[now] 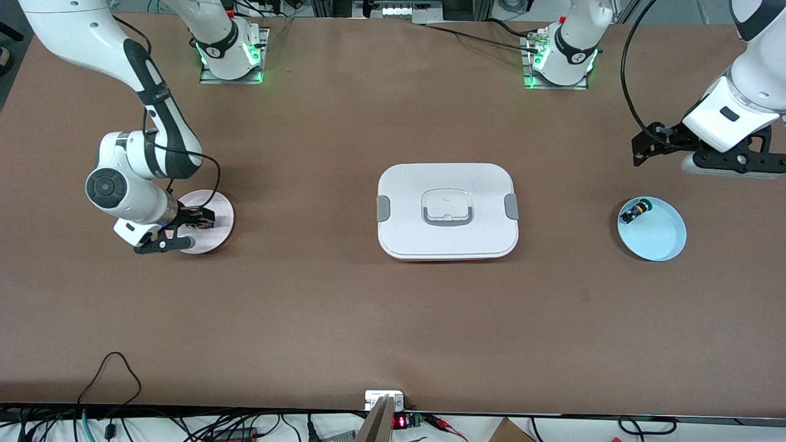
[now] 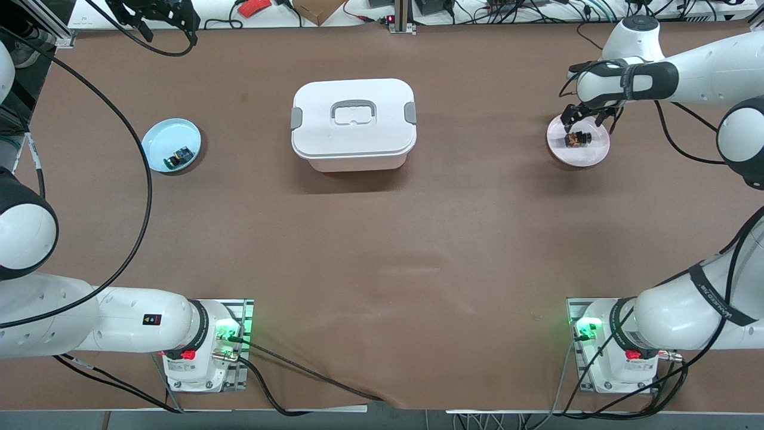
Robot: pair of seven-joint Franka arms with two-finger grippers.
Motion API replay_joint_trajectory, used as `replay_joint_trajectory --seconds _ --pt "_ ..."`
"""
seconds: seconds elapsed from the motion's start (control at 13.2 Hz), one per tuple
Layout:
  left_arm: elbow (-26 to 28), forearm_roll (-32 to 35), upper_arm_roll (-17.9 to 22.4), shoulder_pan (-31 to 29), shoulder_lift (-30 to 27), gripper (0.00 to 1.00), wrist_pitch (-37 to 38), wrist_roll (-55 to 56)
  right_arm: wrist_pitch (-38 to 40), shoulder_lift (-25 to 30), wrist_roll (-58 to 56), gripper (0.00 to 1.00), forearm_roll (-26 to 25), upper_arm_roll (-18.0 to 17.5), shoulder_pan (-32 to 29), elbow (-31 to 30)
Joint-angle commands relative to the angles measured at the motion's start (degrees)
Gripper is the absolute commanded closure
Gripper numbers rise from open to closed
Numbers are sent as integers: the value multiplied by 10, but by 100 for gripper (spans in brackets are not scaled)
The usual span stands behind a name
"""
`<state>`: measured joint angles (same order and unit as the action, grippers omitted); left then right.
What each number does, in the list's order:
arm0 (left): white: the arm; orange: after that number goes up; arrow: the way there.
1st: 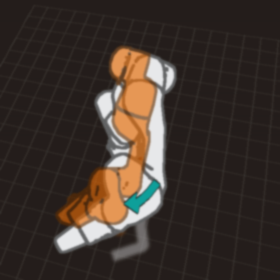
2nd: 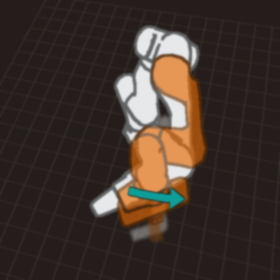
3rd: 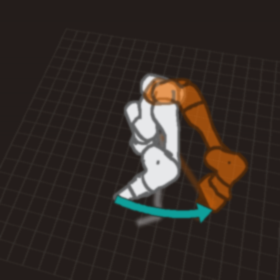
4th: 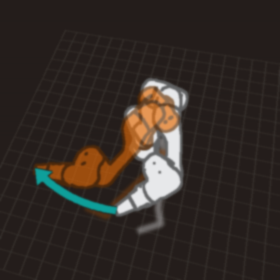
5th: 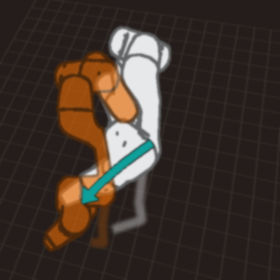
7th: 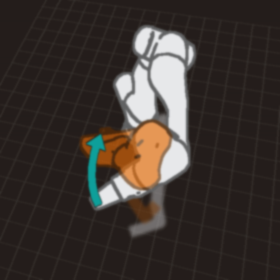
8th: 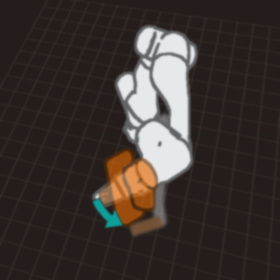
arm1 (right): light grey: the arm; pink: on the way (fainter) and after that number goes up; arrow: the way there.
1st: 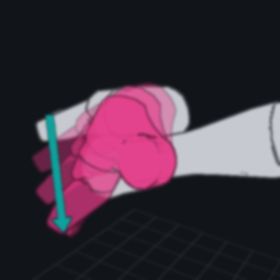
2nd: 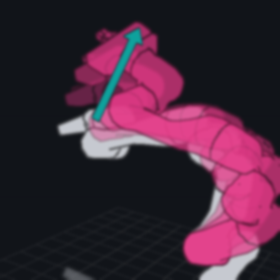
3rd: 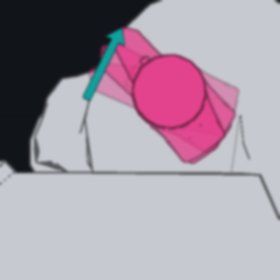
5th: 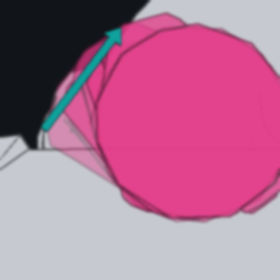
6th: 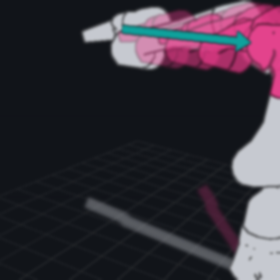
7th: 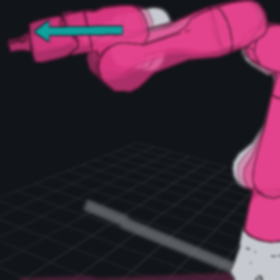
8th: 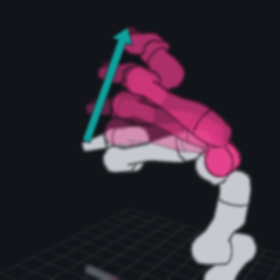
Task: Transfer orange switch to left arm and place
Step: 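Close the right gripper on the orange switch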
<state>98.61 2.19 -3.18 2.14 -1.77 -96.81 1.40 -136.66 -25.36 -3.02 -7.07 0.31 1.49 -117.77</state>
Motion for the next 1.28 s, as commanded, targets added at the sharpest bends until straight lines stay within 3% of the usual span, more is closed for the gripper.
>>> replay_joint_trajectory --seconds 0.0,0.6,0.75,0.83,0.91,1.06,1.21 --pt "-16 11 0 1 8 0 7 4 -19 -14 2 0 -4 -1 -1 -5" --pt "-16 11 0 1 8 0 7 3 -40 -26 3 3 2 -1 -2 -24" --pt "-17 11 0 1 8 0 7 3 -46 -26 4 22 2 -1 -2 -27" --pt "-17 11 0 1 8 0 7 4 -44 -24 4 42 2 -1 -3 -27" --pt "-16 11 0 1 8 0 7 4 -43 -22 3 53 2 -1 -4 -26" --pt "-16 11 0 1 7 0 7 4 -39 -15 -5 67 2 -2 -4 -26" --pt "-16 11 0 1 7 0 8 4 -12 -1 -8 73 0 -4 -3 -24"
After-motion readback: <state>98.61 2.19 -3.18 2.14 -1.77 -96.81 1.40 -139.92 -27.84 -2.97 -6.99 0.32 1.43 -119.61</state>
